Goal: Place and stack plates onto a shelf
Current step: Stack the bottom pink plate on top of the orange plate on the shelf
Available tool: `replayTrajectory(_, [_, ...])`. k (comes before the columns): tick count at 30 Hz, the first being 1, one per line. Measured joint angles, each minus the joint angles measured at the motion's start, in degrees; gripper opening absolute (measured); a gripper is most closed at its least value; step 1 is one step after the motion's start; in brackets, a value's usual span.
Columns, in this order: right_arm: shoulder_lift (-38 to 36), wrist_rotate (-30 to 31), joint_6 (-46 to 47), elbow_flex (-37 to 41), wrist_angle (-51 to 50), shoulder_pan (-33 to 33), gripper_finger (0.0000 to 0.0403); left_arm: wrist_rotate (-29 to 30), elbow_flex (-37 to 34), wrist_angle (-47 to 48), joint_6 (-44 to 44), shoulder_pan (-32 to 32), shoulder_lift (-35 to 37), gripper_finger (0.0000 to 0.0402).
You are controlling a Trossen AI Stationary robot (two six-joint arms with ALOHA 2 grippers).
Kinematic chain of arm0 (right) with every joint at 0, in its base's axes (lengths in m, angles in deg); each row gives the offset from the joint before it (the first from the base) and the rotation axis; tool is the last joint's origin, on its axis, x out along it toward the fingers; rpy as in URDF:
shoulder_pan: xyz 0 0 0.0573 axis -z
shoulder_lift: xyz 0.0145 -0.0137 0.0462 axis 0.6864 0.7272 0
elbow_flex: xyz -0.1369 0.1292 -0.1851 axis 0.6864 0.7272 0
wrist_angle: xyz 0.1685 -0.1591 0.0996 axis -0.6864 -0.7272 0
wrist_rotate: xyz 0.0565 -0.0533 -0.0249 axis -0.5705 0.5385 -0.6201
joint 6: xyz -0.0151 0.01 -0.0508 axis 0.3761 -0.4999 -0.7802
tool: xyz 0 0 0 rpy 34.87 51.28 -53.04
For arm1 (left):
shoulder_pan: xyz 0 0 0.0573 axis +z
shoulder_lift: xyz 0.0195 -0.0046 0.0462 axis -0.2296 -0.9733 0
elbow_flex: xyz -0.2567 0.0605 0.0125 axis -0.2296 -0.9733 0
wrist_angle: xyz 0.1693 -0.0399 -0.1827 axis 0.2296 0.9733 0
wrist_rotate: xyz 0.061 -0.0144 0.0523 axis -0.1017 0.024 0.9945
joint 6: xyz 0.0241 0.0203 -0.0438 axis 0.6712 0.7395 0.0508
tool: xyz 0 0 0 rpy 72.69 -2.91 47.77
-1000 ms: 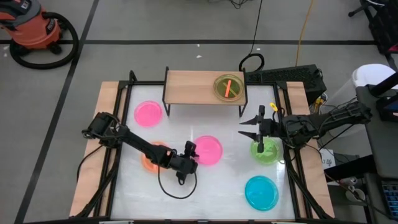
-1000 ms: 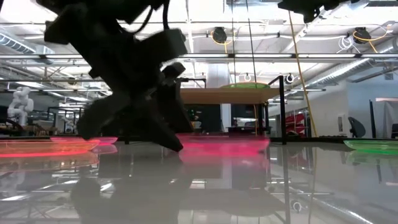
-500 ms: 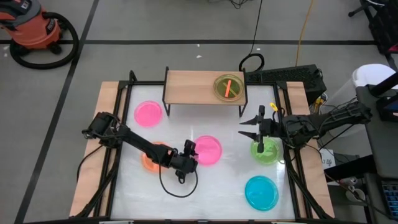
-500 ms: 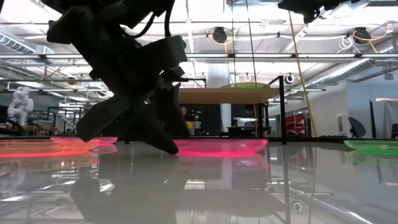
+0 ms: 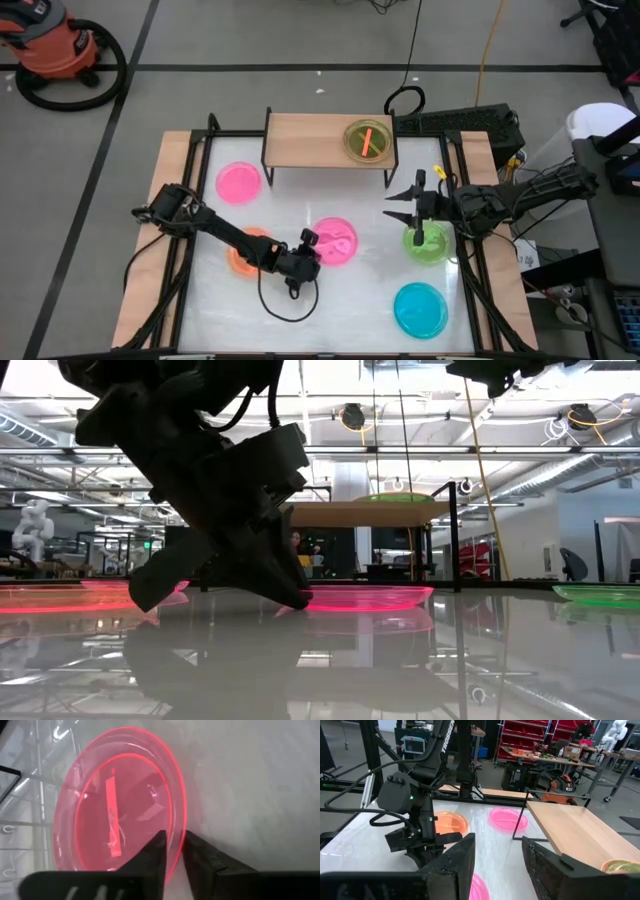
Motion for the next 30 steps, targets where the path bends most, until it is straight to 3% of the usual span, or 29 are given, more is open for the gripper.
replayTrajectory(6, [-0.02,0.0,0.01,0.0,-0.01,0.0,0.0144,0.96,-0.12,-1.04,2.75,-1.25,0.31,0.0013])
replayTrajectory(12, [-0.01,-0.01,0.01,0.0,-0.01,0.0,0.0144,3.1,2.51,2.25,2.89,-2.48,0.61,0.0004])
replayTrajectory(20, [-0.35,-2.92,-0.09,0.02,4.9,-0.32,0.0144,9.15,13.71,17.05,8.67,-3.9,3.66,0.0002])
replayTrajectory(25, [-2.45,-10.4,-2.03,0.04,8.95,-2.16,0.0144,12.48,18.71,18.42,19.25,0.22,6.44,0.0002])
replayTrajectory(30, [-4.85,-12.0,-2.96,0.04,8.36,-4.63,0.0144,8.67,21.16,16.2,27.35,9.73,8.7,0.0002])
